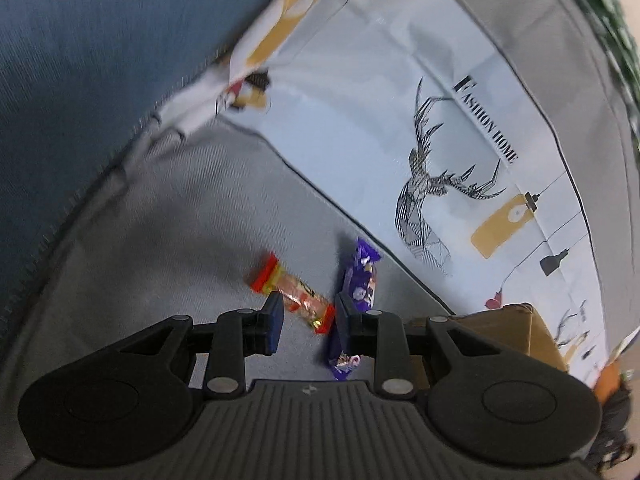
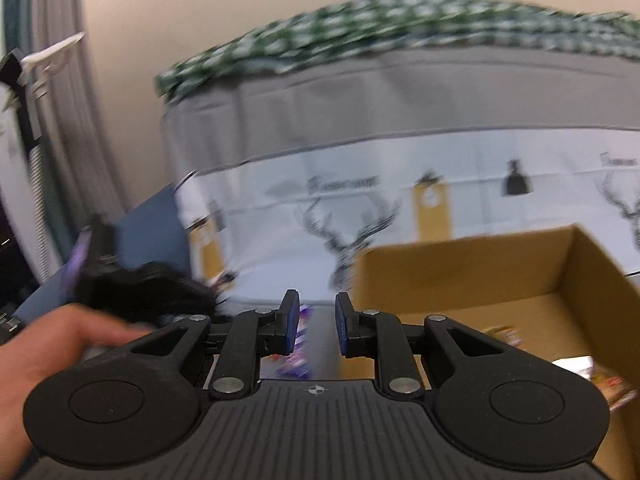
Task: Organize snacks
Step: 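Move both open tools back to the last snacks on the seat, then grasp the purple candy bar with the right tool while the left grasps the small red candy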
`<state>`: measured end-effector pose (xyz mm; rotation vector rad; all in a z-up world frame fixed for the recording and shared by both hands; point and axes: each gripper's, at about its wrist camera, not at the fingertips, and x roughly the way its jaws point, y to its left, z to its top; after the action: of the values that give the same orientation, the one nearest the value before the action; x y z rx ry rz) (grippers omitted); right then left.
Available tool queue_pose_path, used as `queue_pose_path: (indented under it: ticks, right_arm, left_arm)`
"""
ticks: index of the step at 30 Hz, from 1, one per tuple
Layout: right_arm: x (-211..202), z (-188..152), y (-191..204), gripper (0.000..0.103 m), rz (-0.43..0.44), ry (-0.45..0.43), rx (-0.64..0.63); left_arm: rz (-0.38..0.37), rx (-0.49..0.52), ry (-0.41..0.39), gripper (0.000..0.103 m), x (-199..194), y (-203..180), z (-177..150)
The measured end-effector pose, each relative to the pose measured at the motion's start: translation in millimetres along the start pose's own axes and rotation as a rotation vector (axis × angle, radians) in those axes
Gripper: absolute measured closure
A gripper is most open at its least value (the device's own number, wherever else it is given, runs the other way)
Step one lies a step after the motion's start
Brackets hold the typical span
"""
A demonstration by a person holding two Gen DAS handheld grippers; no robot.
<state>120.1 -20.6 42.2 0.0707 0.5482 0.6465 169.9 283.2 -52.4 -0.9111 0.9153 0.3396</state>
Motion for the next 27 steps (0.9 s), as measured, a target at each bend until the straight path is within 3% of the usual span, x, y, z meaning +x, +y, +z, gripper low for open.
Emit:
queue_pose_path:
  ticks: [3, 6, 10, 14, 17, 20, 24, 27]
  right_arm:
    - [18.1, 0.6, 19.0, 0.08, 0.046, 0.075, -0.026]
    - [58.9, 5.0, 40.1, 0.076, 0.018, 0.193, -0.052]
    - [137.2, 4.6, 65.1, 0.062, -0.105, 0.309, -0.08]
    - [203.0, -8.1, 76.4, 0.042, -0.195, 0.396, -0.146]
    - [236.7, -18.2, 70.7, 0.04, -0.231, 0.461, -0.152]
    - [251.8, -27.8, 62.3, 0.045, -0.206, 0.486, -0.122]
    - [246.3, -35.6, 64.2, 0.084, -0.087, 0.468, -0.105]
    - [241.6, -43.2, 73.3, 0.085, 0.054, 0.503, -0.114]
  left_arm:
    - [0.004, -0.019, 0.003, 0.073, 2.5, 3.1, 1.7]
    - [0.021, -0.027, -0.031, 0.073, -6.7, 8.5, 8.0]
    - [0.03, -0.036, -0.055, 0.073, -16.2, 14.2, 15.2]
    - [0.017, -0.048, -0.049, 0.073, -17.5, 17.2, 21.7]
    - [0.01, -0.045, -0.053, 0.073, -21.0, 17.7, 25.8]
    - [-0.002, -0.043, -0.051, 0.072, -24.9, 19.1, 27.0]
    - [-0.01, -0.047, -0.053, 0.072, -28.5, 21.4, 29.5]
    - [-0.019, -0.046, -0.05, 0.072, -29.9, 21.3, 29.3]
